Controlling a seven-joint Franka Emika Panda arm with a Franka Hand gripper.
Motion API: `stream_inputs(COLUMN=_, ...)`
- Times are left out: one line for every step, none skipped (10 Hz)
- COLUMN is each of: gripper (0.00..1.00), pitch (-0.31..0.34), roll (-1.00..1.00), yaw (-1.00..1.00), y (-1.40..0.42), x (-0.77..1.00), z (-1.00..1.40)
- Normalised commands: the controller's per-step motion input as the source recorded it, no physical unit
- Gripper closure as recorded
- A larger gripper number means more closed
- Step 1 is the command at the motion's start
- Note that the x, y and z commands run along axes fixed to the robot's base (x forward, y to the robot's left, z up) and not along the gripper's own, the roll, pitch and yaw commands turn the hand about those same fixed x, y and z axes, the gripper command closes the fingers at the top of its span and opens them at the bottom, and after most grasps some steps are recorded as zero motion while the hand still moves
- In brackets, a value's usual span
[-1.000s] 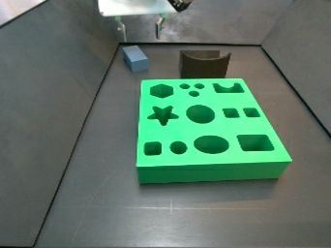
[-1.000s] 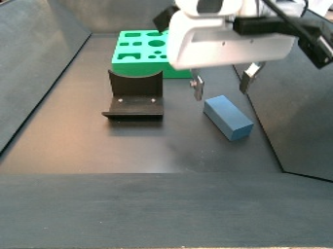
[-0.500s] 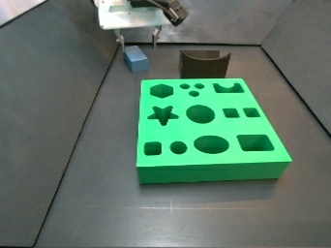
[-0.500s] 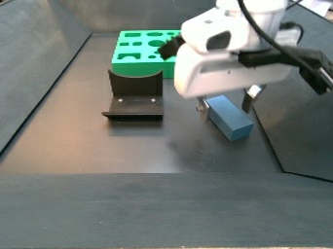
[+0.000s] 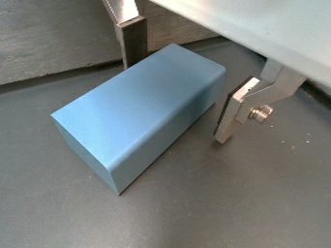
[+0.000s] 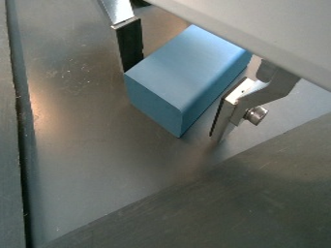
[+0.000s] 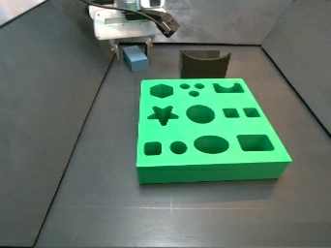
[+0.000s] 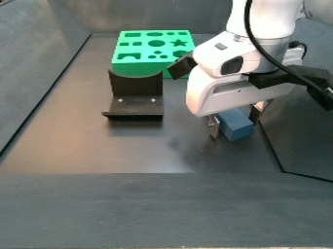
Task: Pick up the rectangle object. Move up. Place the rectangle object on the fixture. Regrasp the rectangle object. Move to above the board. Insert the rectangle object.
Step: Pick up the rectangle object, then move up.
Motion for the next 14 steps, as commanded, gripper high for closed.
stream_inputs(gripper=1.0, pitch=0.0, roll=0.0, yaw=0.0, y=0.0, x=0.0, z=0.0)
stream_inputs(gripper=1.0, pitch=0.0, roll=0.0, yaw=0.0, y=0.0, x=0.0, z=0.0)
stream_inputs(gripper=1.0, pitch=0.0, roll=0.0, yaw=0.0, y=0.0, x=0.0, z=0.0)
stream_inputs(gripper=1.0, pitch=0.0, roll=0.0, yaw=0.0, y=0.0, x=0.0, z=0.0)
stream_inputs(gripper=1.0, pitch=0.0, roll=0.0, yaw=0.0, y=0.0, x=0.0, z=0.0)
stream_inputs(gripper=1.0, pitch=0.0, roll=0.0, yaw=0.0, y=0.0, x=0.0, z=0.0)
stream_inputs(gripper=1.0, pitch=0.0, roll=0.0, yaw=0.0, y=0.0, x=0.0, z=0.0)
stream_inputs(gripper=1.0, pitch=0.0, roll=0.0, yaw=0.0, y=0.0, x=0.0, z=0.0)
stream_inputs(gripper=1.0, pitch=0.0, roll=0.0, yaw=0.0, y=0.0, x=0.0, z=0.0)
stream_inputs(gripper=1.0, pitch=0.0, roll=0.0, yaw=0.0, y=0.0, x=0.0, z=0.0)
stream_inputs(gripper=1.0, pitch=0.0, roll=0.0, yaw=0.0, y=0.0, x=0.0, z=0.0)
stream_inputs(gripper=1.0, pitch=0.0, roll=0.0, yaw=0.0, y=0.0, x=0.0, z=0.83)
stream_inputs(gripper=1.0, pitch=0.028, roll=-0.01, yaw=-0.04, y=-0.02, x=-0.05, z=0.8)
stream_inputs(gripper=1.0, pitch=0.046, roll=-0.01, yaw=-0.05, y=-0.02, x=-0.07, z=0.72)
